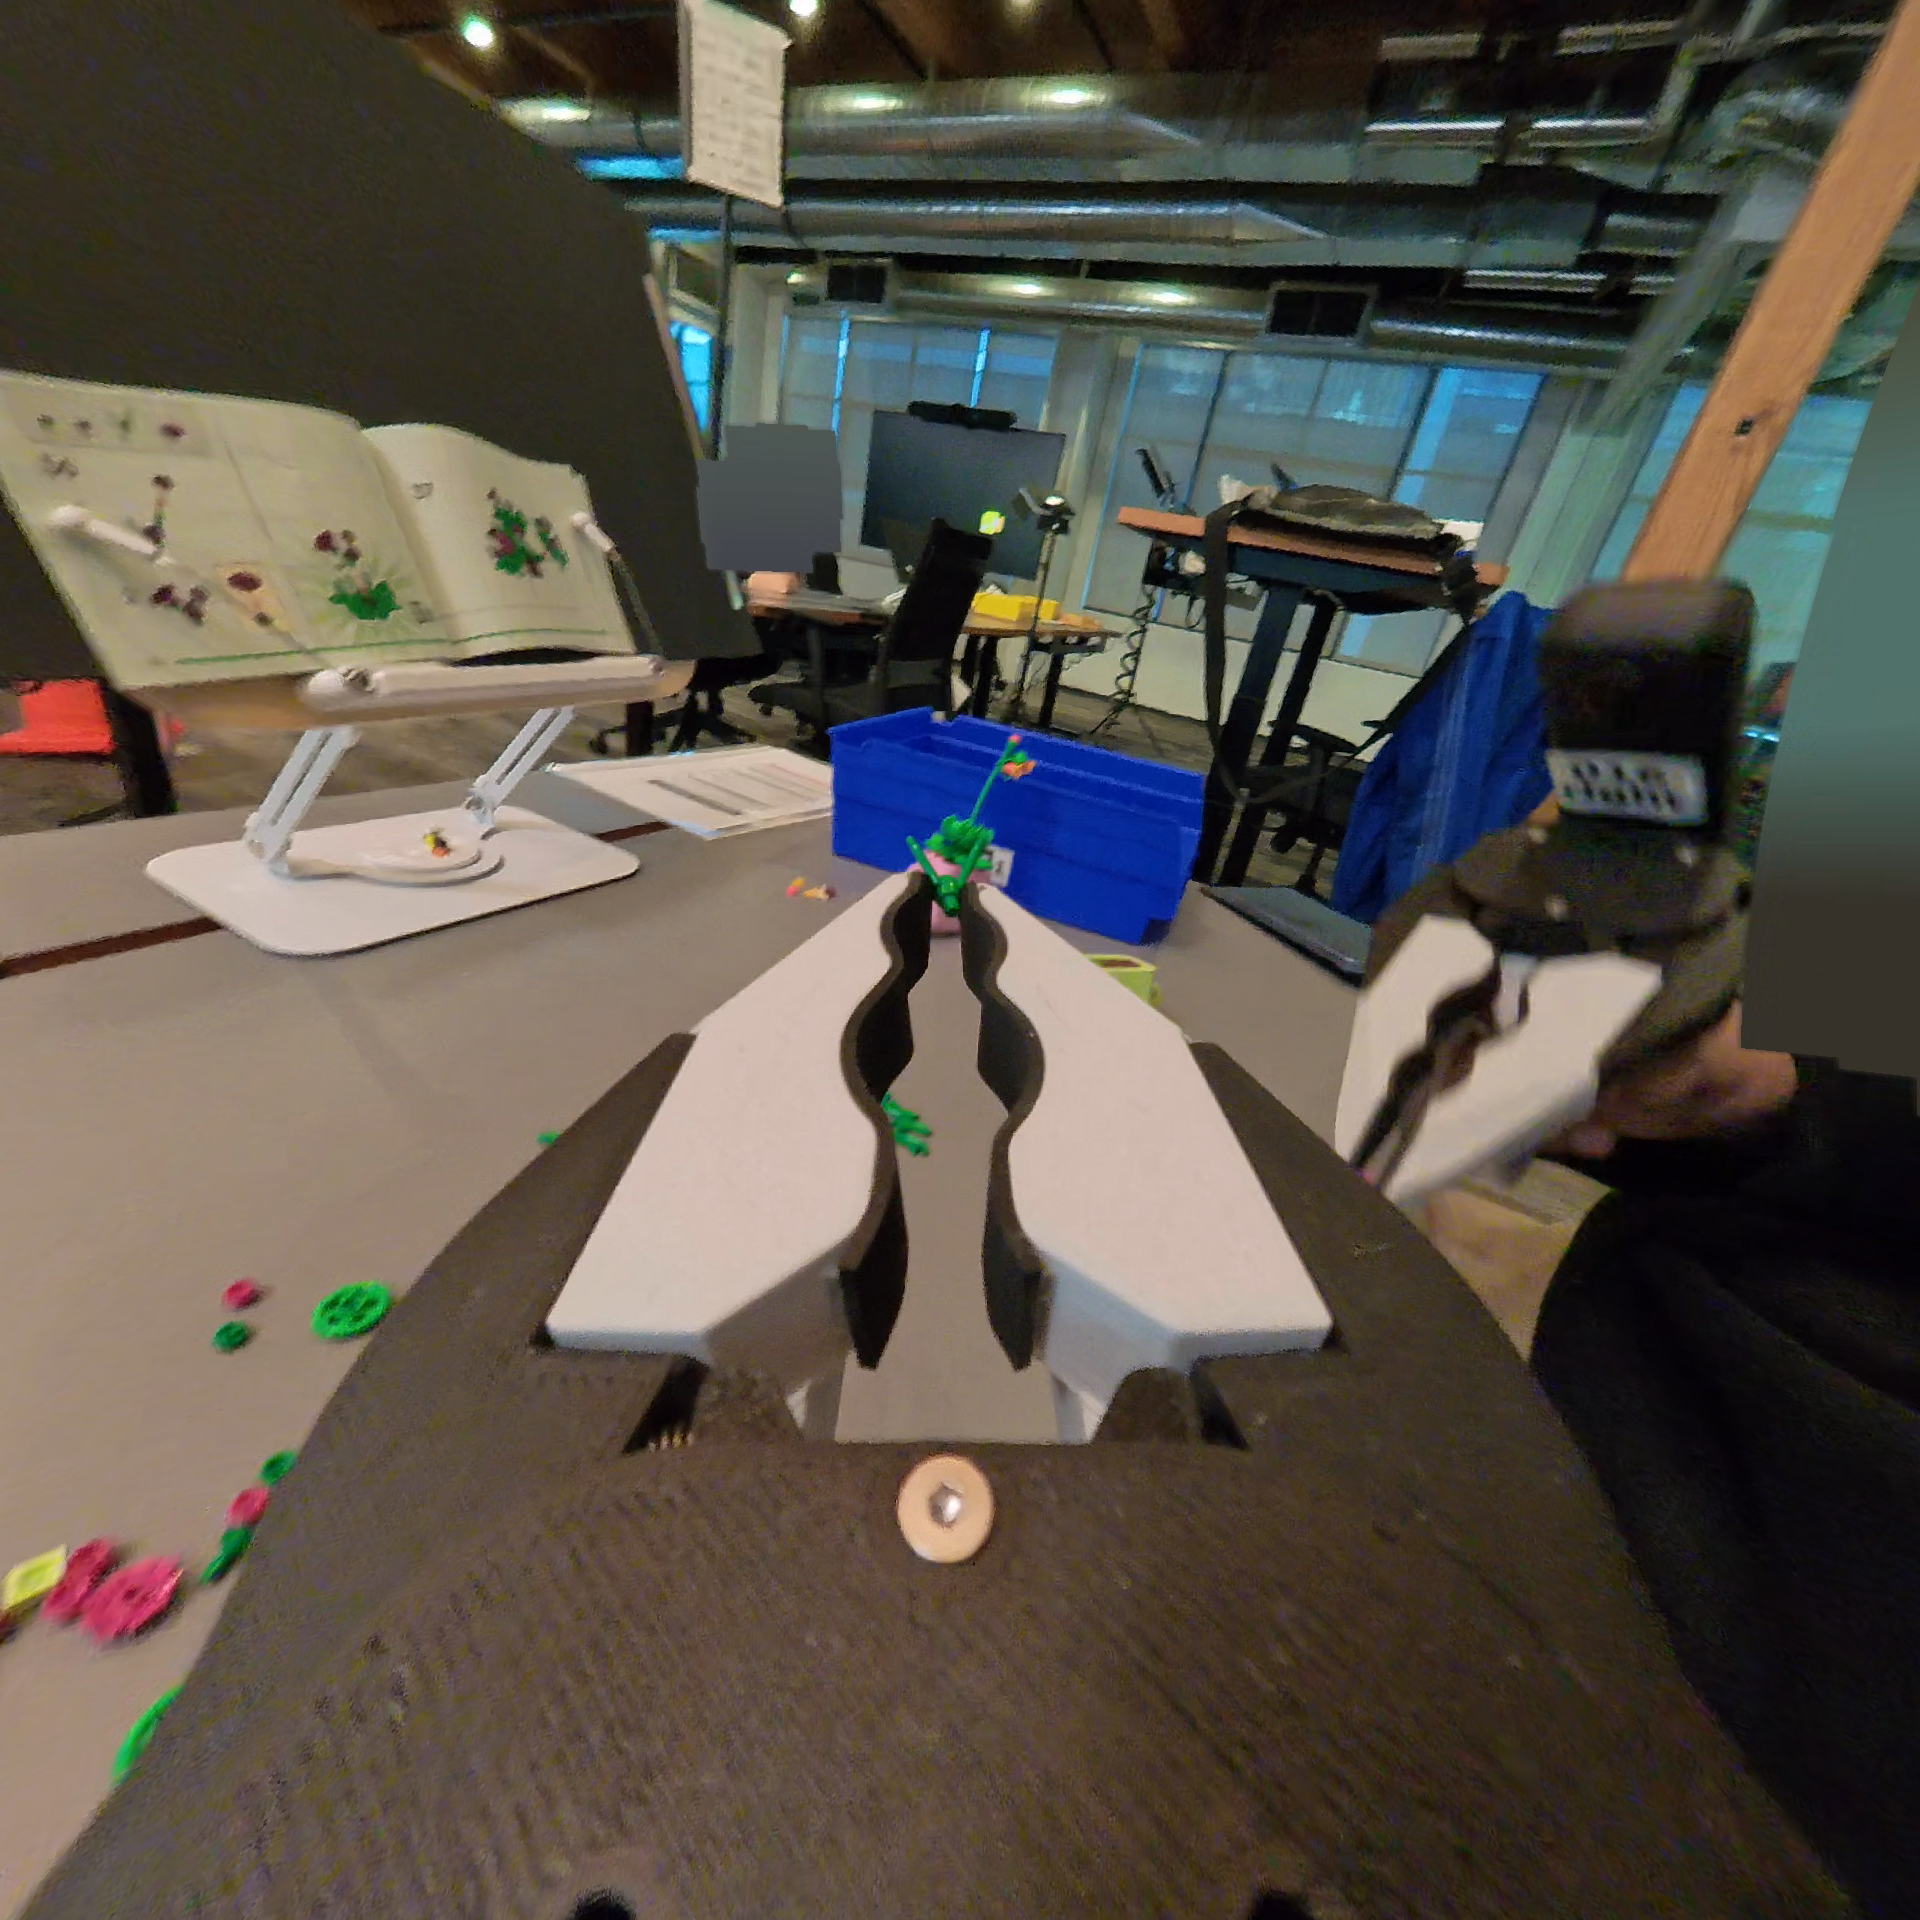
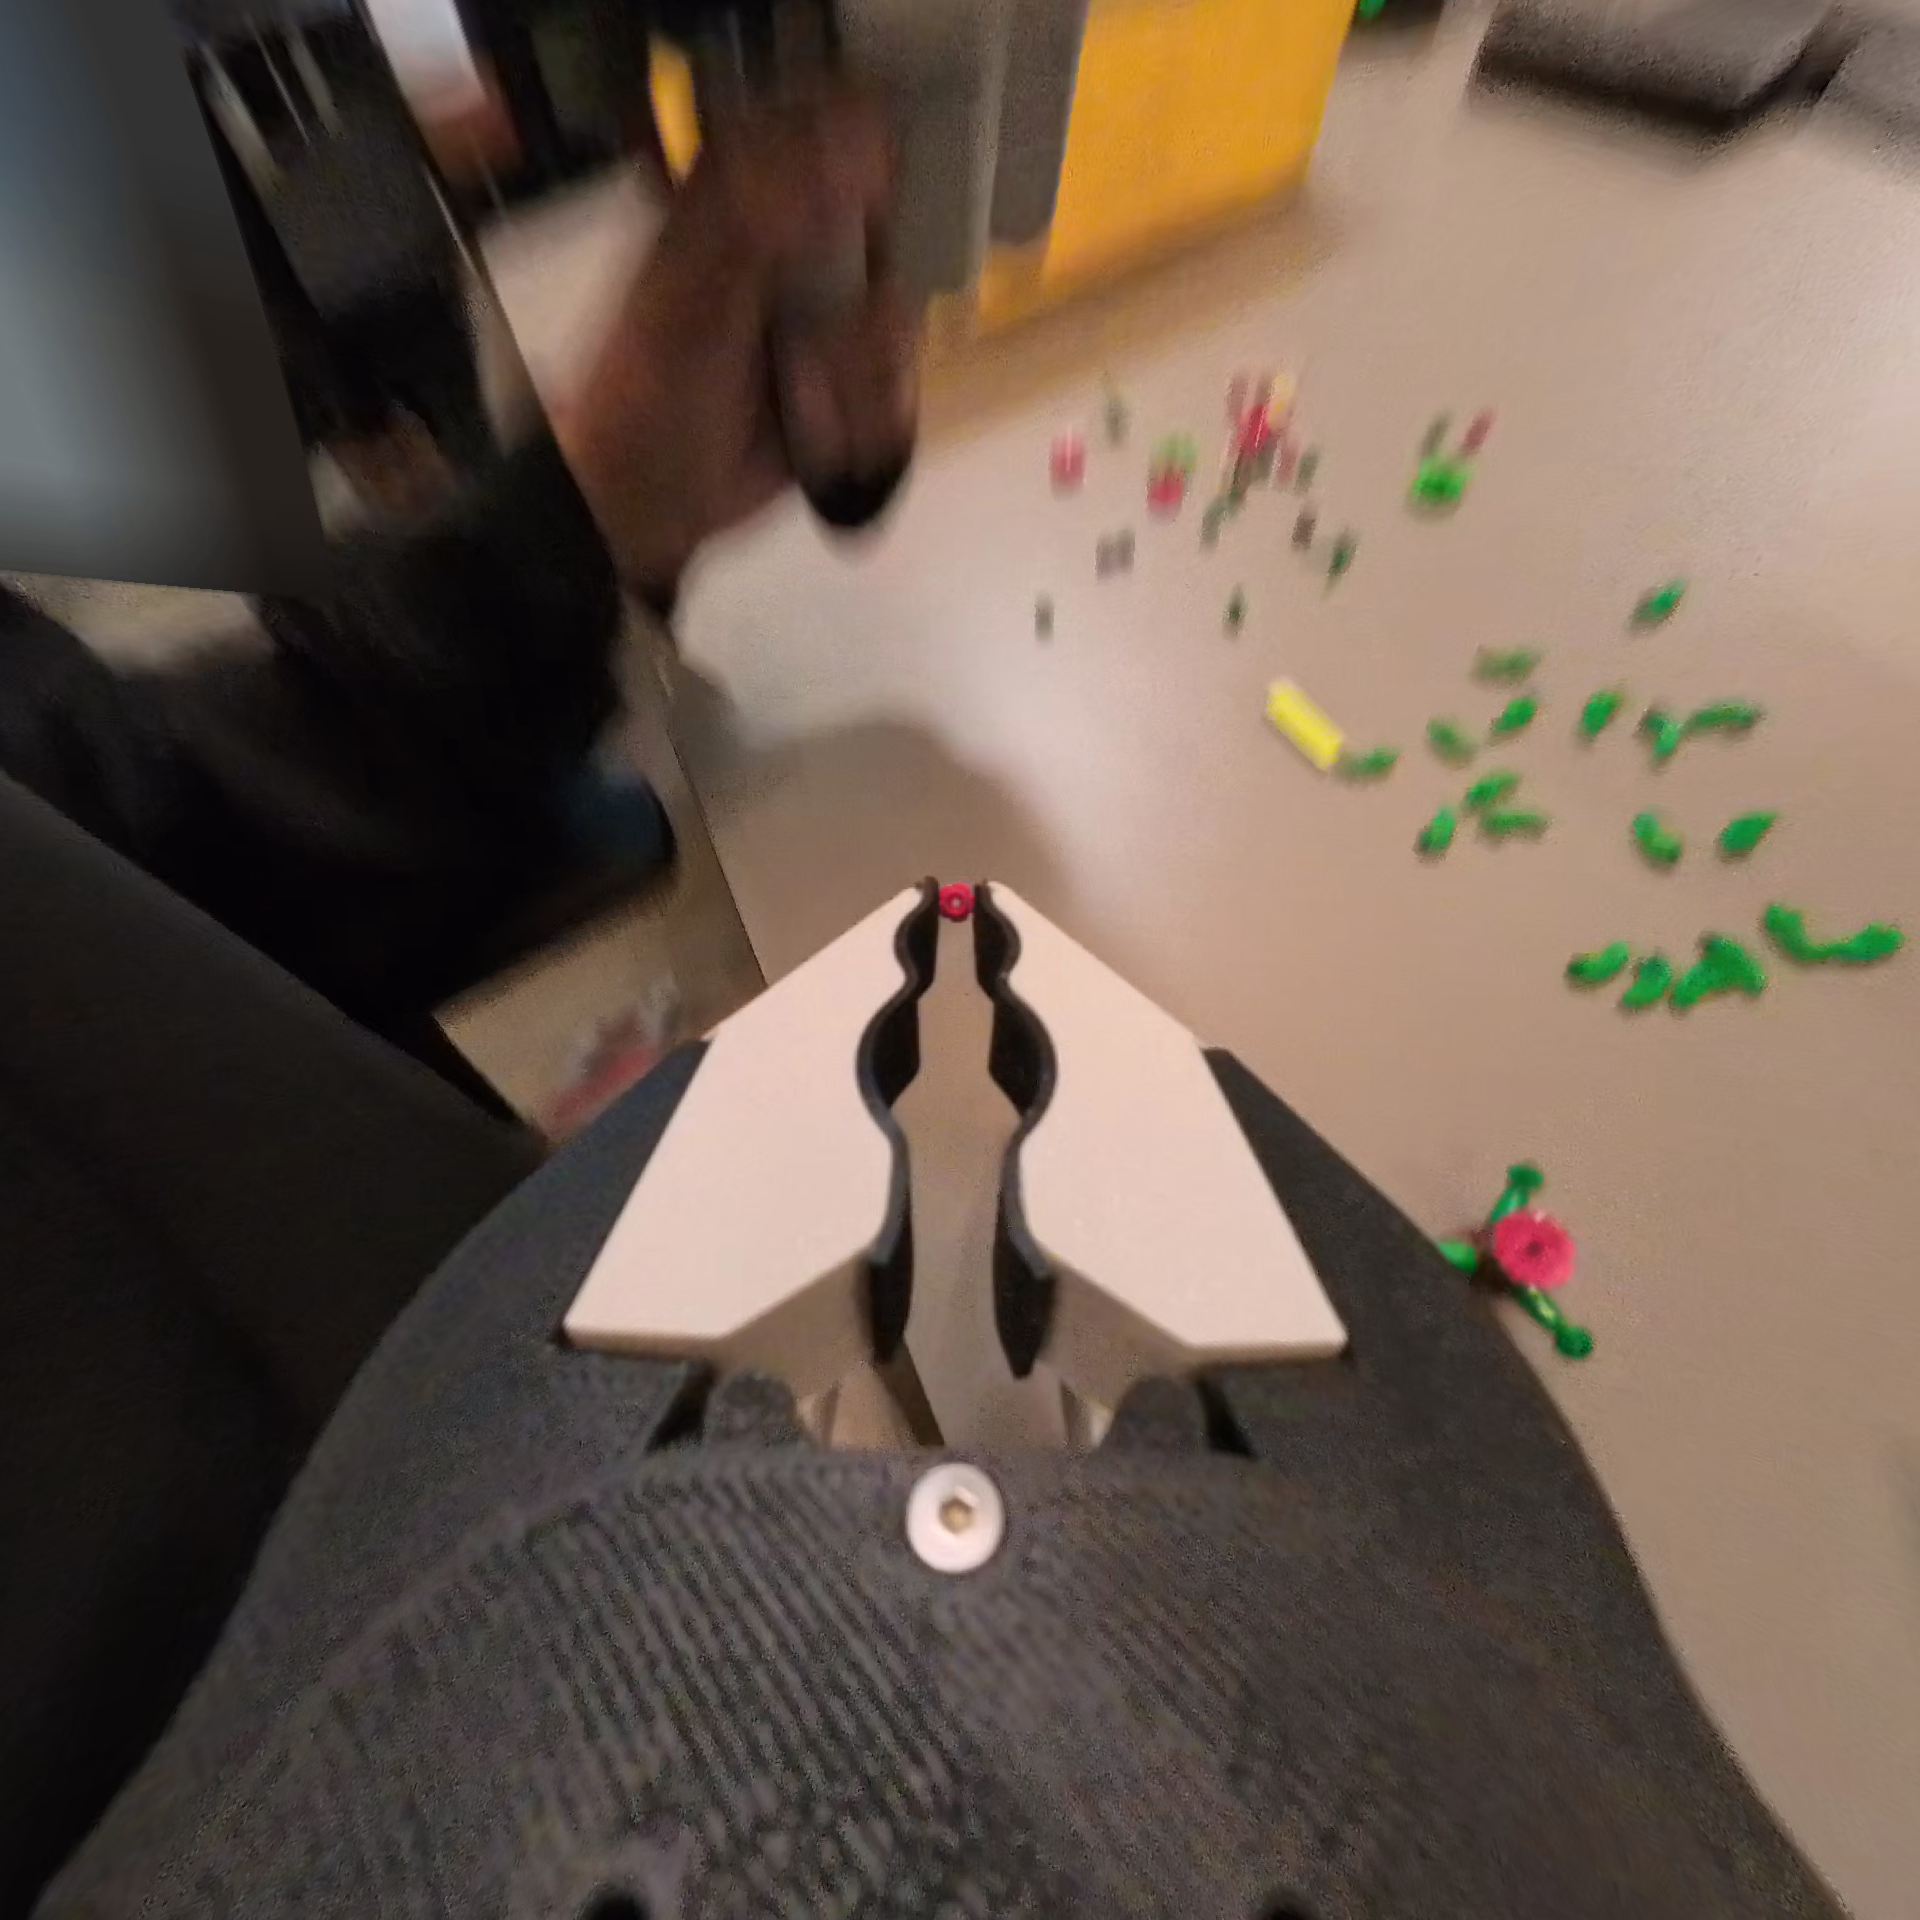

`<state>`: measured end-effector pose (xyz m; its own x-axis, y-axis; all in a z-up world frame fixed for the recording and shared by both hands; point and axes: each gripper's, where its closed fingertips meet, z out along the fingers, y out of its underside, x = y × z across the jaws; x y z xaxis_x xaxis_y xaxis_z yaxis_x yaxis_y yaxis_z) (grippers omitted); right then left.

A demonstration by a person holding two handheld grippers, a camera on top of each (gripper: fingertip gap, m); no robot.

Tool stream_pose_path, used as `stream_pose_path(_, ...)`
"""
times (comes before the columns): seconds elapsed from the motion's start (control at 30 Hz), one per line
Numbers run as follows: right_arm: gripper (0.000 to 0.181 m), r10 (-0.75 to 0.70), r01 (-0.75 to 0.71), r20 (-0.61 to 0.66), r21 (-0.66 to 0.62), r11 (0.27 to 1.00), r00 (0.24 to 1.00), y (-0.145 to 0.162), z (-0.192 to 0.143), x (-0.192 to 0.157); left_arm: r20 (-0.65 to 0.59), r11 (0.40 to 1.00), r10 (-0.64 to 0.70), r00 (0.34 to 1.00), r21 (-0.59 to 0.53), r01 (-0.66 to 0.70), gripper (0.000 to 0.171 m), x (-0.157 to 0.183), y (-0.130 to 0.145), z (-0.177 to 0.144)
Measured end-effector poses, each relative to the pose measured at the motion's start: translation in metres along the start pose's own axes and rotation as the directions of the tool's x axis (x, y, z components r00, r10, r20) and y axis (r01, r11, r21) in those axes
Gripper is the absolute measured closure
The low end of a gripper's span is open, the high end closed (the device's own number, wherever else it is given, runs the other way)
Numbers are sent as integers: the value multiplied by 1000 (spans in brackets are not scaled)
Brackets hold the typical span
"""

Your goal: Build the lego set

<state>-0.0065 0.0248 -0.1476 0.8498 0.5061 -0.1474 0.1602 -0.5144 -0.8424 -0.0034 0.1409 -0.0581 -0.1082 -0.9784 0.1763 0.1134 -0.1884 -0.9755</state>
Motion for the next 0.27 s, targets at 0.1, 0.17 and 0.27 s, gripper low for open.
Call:
stream_pose_path(0.1, 176, 74, -97, 80, 338, 936, 994, -71, -46, 3, -56, 997, 75, 996, 13, -75, 169, 25, -6, 14)
stream_pose_path(0.17, 176, 89, -154, 154, 491, 857, 984, -103, -76, 3, -102, 991, 133, 986, 25, -131, 169, 49, -9, 26)
stream_pose_path(0.27, 177, 110, -277, 294, 621, 733, 949, -130, -108, 4, -166, 986, 159, 973, 72, -149, 170, 85, -20, 44)
